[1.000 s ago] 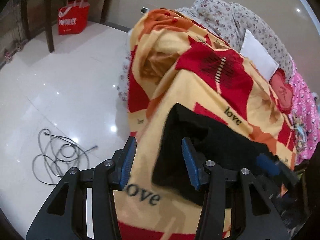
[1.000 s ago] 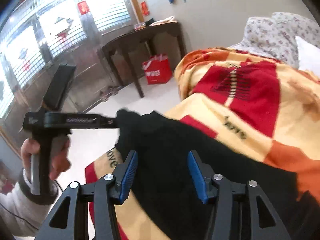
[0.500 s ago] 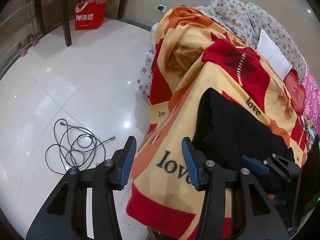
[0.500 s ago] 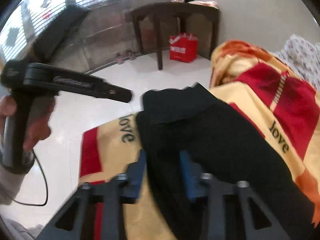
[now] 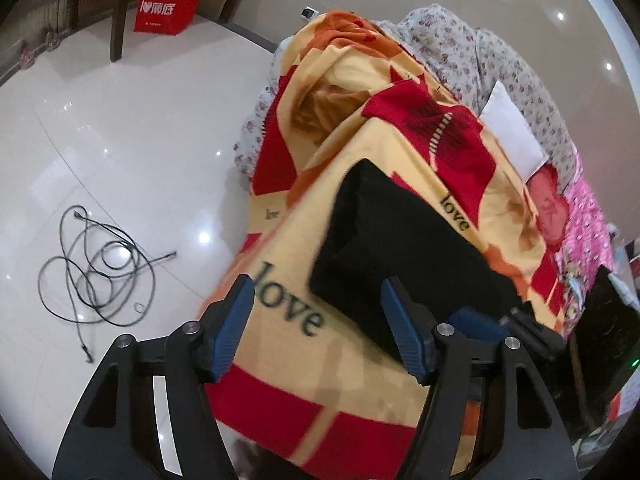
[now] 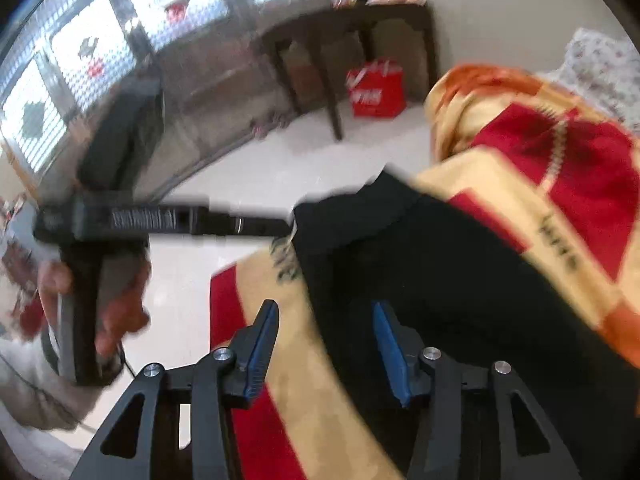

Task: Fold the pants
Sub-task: 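Grasp the folded pants with the left gripper and smooth it flat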

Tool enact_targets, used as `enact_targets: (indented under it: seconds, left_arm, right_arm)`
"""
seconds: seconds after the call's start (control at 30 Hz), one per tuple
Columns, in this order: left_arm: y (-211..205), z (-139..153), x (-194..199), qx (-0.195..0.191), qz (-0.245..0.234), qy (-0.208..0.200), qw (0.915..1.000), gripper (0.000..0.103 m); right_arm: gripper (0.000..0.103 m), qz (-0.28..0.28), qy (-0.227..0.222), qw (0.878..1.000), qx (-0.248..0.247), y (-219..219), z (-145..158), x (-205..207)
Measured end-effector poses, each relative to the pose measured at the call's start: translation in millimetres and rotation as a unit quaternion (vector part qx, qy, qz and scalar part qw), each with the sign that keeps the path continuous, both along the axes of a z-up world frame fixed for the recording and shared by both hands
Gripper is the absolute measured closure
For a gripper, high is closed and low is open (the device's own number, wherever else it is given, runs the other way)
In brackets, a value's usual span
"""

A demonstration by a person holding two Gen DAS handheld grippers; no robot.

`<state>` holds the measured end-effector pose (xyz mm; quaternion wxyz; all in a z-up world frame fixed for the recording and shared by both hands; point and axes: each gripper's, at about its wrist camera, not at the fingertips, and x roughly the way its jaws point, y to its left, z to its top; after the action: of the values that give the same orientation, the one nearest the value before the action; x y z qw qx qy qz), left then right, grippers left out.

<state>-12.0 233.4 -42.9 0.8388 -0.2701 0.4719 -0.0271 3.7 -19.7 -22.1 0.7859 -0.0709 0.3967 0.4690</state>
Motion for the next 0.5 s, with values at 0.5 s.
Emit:
enact_targets:
  seconds: [0.5]
  left_arm:
    - [-62.0, -14.9, 31.9, 0.039, 0.045, 0.014, 0.9981, 0.024]
  right_arm:
    - [0.064, -0.149, 0.012, 0.988, -0.026, -35.3, -28.5, 66.3]
